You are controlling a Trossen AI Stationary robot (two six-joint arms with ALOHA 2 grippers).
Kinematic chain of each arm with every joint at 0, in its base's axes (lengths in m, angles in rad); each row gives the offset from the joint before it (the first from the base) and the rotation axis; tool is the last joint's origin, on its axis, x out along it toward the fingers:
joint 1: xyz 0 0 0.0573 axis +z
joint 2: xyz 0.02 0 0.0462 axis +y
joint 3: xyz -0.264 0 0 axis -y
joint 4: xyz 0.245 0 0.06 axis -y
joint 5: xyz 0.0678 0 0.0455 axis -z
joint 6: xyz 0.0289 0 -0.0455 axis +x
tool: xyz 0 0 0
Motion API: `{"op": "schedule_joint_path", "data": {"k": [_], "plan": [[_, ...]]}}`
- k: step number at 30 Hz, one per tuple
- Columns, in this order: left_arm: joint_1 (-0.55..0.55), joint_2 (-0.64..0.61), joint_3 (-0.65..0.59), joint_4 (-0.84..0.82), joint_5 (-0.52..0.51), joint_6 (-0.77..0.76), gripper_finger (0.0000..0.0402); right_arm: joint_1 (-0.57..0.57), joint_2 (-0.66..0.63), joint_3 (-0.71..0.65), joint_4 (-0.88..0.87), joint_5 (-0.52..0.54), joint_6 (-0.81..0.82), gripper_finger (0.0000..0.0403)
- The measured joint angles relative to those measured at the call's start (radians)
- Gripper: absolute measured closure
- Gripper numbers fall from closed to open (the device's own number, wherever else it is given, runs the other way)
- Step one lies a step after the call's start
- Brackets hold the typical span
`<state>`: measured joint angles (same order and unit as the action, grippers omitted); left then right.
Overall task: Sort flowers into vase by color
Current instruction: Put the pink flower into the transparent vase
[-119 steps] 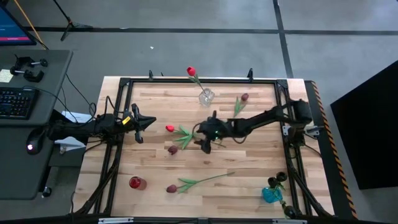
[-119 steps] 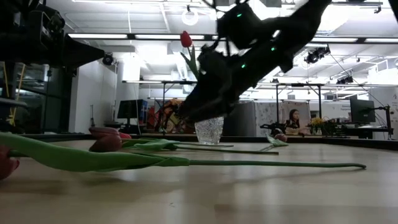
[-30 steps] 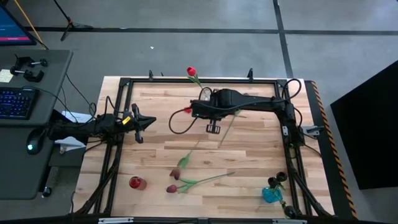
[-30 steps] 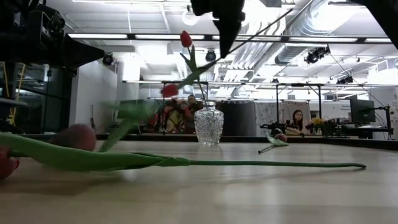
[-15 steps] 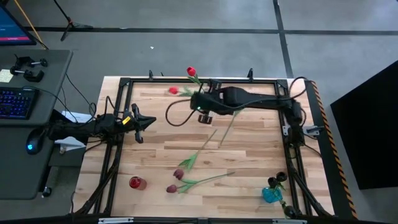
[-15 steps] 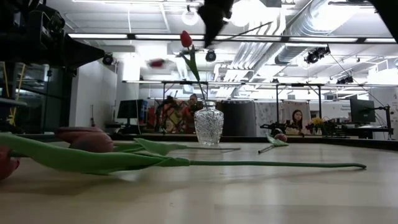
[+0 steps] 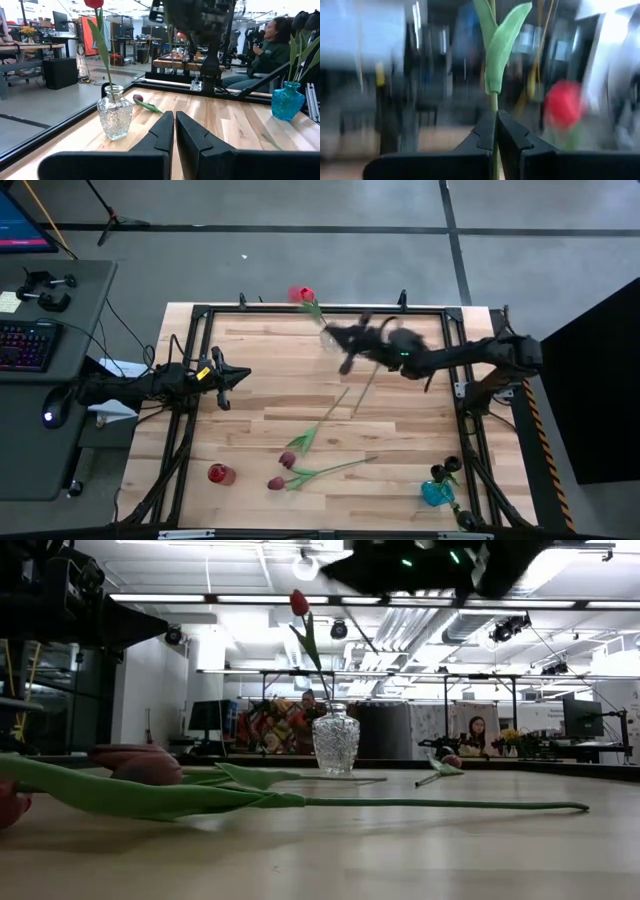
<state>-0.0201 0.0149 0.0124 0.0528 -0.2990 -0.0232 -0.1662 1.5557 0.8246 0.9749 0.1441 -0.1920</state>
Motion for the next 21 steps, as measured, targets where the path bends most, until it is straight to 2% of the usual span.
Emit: {"op": "schedule_joint_path", "data": {"k": [1, 3, 5, 8, 14, 18, 21], "plan": [[0.000, 0.000, 0.000, 0.001, 0.000, 0.000, 0.0394, -0.030, 0.016, -0.054, 0.192, -0.031, 0.023, 0.0403], [0.000, 0.000, 0.000, 0.000, 0.000, 0.000, 0.0394, -0.084, 0.066, -0.125, 0.466, -0.047, 0.074, 0.0403], [0.000, 0.000, 0.000, 0.001, 0.000, 0.000, 0.0394, -0.130, 0.123, -0.149, 0.595, -0.048, 0.105, 0.0403], [0.000, 0.000, 0.000, 0.001, -0.001, 0.000, 0.0394, -0.180, 0.183, -0.092, 0.582, -0.060, 0.133, 0.0403], [0.000, 0.000, 0.000, 0.000, 0.001, 0.000, 0.0394, -0.233, 0.337, 0.109, 0.577, -0.068, 0.142, 0.0403], [0.000, 0.000, 0.000, 0.000, 0.000, 0.000, 0.0394, -0.254, 0.419, 0.208, 0.521, -0.007, 0.149, 0.0403], [0.000, 0.000, 0.000, 0.000, 0.000, 0.000, 0.0394, -0.262, 0.453, 0.245, 0.491, -0.001, 0.152, 0.0403]]}}
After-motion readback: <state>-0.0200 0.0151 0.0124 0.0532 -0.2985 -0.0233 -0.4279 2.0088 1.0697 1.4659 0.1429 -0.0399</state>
